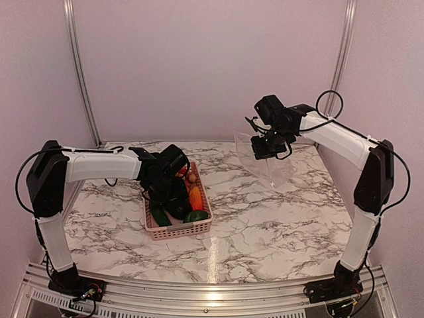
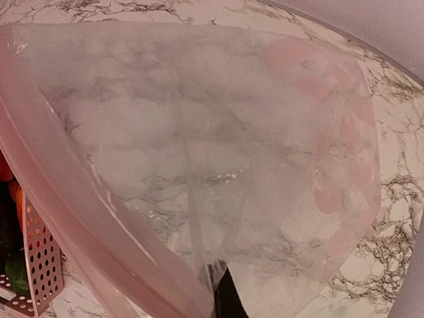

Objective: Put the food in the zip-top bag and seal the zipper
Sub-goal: Pick up the fake vegetable from the bin.

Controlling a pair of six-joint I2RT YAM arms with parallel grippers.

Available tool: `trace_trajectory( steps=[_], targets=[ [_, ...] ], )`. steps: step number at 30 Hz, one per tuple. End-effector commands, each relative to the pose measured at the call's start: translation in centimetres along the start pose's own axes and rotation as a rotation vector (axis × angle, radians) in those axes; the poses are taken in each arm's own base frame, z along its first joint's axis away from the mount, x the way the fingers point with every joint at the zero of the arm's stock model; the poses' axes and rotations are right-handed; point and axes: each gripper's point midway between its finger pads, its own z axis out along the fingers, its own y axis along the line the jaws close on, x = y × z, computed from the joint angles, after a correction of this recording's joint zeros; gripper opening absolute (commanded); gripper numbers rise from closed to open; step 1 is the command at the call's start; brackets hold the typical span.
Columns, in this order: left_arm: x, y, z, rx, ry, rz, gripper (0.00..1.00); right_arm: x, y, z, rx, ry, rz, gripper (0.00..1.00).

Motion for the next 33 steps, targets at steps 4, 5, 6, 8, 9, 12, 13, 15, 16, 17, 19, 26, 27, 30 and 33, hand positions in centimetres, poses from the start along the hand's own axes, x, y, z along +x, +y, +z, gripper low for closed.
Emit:
trace_trajectory(
  steps=[4, 5, 6, 8, 9, 12, 13, 15, 16, 17, 19, 26, 27, 30, 33],
  targets=[
    [0.7, 0.7, 2.2, -0.05, 0.102, -0.007, 0.79, -0.9, 0.7, -2.2, -0.034, -0.057, 0.019, 0.0],
    [0.7, 0.6, 2.3, -0.047, 0.111, 0.0, 0.79, -0.8, 0.6, -2.2, -0.035, -0.055, 0.022, 0.0],
    [0.8, 0.6, 2.4, -0.048, 0.117, 0.004, 0.78, -0.7, 0.7, -2.2, -0.036, -0.053, 0.023, 0.0],
    [0.7, 0.7, 2.5, -0.049, 0.119, 0.007, 0.76, -0.4, 0.7, -2.1, -0.039, -0.047, 0.028, 0.0],
    [0.6, 0.7, 2.4, -0.048, 0.116, 0.008, 0.75, -0.4, 0.8, -2.0, -0.04, -0.047, 0.032, 0.0],
    [0.3, 0.9, 2.3, -0.043, 0.123, -0.001, 0.78, -0.3, 0.9, -1.9, -0.048, -0.042, 0.041, 0.0],
    [0.3, 0.8, 2.3, -0.036, 0.134, -0.008, 0.81, -0.4, 1.0, -1.9, -0.053, -0.042, 0.044, 0.0],
    [0.1, 0.9, 2.6, -0.035, 0.144, -0.014, 0.84, -0.4, 1.2, -1.7, -0.062, -0.037, 0.047, 0.0],
    [0.4, 0.7, 2.7, -0.024, 0.164, -0.015, 0.84, -0.5, 1.3, -1.8, -0.067, -0.038, 0.048, 0.0],
    [0.5, 0.7, 2.8, -0.024, 0.172, -0.016, 0.84, -0.5, 1.4, -1.8, -0.07, -0.038, 0.049, 0.0],
    [0.7, 0.8, 3.2, -0.022, 0.189, -0.023, 0.84, -0.5, 1.5, -1.7, -0.076, -0.033, 0.048, 0.0],
    [-1.3, 0.3, 1.1, 0.001, 0.095, -0.02, 0.7, -0.8, 1.7, -2.0, -0.081, -0.037, 0.041, 0.0],
    [-1.8, 0.2, 0.4, 0.007, 0.071, -0.017, 0.67, -0.8, 1.7, -2.0, -0.082, -0.037, 0.042, 0.0],
    [-3.3, -0.3, -2.0, 0.037, -0.001, 0.006, 0.61, -0.8, 1.8, -2.0, -0.085, -0.036, 0.041, 0.0],
    [-4.6, -0.5, -4.4, 0.063, -0.068, 0.036, 0.56, -0.9, 2.0, -2.2, -0.093, -0.037, 0.041, 0.0]
  ],
)
